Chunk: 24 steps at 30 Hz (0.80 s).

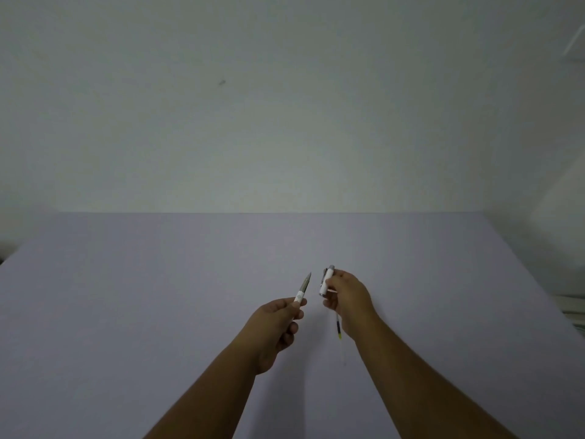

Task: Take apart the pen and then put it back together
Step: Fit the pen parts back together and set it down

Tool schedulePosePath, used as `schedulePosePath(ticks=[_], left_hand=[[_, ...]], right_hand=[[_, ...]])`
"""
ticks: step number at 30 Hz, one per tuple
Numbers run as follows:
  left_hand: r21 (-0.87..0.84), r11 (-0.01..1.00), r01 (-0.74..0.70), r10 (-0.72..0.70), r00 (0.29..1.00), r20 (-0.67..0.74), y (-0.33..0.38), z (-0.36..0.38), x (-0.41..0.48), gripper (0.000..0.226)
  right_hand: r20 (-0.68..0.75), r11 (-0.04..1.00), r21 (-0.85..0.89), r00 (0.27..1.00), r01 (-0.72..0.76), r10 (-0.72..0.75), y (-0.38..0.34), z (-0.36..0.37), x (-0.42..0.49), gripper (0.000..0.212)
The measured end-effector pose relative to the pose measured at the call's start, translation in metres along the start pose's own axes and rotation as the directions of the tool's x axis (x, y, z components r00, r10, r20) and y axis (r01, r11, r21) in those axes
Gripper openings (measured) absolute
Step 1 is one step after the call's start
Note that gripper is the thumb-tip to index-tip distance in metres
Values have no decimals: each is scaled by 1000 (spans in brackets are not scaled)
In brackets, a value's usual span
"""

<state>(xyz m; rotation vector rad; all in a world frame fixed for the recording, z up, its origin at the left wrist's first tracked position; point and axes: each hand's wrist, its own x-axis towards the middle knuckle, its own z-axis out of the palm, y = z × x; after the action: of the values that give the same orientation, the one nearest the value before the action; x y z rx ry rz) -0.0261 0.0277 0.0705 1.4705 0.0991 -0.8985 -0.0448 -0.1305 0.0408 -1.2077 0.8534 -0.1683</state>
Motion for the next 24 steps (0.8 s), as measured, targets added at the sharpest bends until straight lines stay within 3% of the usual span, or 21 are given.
schedulePosePath(ticks=[3,8,20,24], left_hand=[[26,1000,-7,7,1000,11,2,5,-7,23],[31,1000,-4,3,1000,12,4,14,-16,24],[23,998,-61,60,998,21,7,21,-33,23],[24,998,-64,64,998,19,7,25,-36,22]], right_hand=[[52,981,195,998,21,-31,-21,0,-14,18],[80,942,329,992,69,-101,-35,-2,-29,19],[271,987,111,952,113,-139,-35,-11,-57,20],[279,985,97,947,140,-162,-37,-14,-60,12]])
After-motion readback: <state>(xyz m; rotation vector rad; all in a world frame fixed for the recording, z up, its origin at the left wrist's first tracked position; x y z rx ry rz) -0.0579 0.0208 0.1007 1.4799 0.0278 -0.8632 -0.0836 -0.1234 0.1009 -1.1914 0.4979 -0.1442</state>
